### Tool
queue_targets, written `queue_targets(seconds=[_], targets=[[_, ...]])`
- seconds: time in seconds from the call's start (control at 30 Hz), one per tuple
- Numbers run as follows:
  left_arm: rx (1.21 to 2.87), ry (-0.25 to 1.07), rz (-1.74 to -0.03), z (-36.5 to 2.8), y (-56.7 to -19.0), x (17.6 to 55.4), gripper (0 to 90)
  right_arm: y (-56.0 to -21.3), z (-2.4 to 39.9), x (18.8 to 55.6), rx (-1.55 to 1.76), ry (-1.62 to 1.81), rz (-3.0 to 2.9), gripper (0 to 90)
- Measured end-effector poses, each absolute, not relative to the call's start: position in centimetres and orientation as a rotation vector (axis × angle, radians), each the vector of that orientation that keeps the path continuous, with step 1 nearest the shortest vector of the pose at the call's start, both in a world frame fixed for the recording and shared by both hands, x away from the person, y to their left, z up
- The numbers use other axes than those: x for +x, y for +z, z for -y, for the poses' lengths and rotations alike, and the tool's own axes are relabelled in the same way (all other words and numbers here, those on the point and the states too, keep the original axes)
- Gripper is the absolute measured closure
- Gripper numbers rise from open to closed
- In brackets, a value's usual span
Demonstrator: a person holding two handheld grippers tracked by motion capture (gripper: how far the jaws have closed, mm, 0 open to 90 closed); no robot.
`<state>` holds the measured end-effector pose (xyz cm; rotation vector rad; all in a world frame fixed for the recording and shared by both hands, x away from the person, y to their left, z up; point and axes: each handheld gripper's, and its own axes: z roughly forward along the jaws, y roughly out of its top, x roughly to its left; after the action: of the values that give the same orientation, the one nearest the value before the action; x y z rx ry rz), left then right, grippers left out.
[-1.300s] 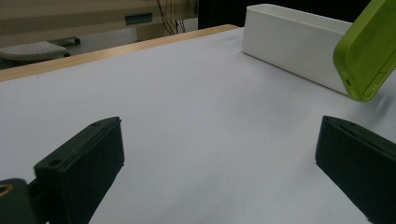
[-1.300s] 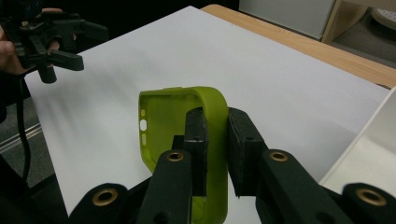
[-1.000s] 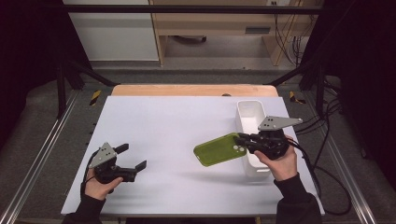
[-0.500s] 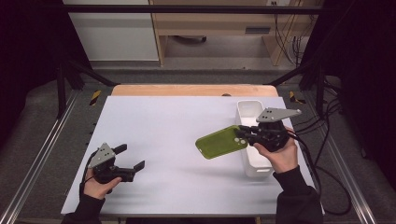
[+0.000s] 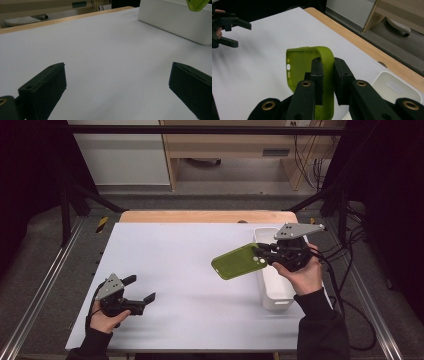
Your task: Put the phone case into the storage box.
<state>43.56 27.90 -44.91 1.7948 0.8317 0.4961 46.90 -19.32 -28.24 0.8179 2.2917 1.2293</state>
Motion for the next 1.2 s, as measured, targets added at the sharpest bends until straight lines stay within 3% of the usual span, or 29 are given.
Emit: queue_targets(seconds=[1.2], targets=[[1.811,0.493,-0.817,-27.9,-45.2,43.6,0.9,-24.3,20.5,49.1,0.808,1.039,-2.153,79.4]])
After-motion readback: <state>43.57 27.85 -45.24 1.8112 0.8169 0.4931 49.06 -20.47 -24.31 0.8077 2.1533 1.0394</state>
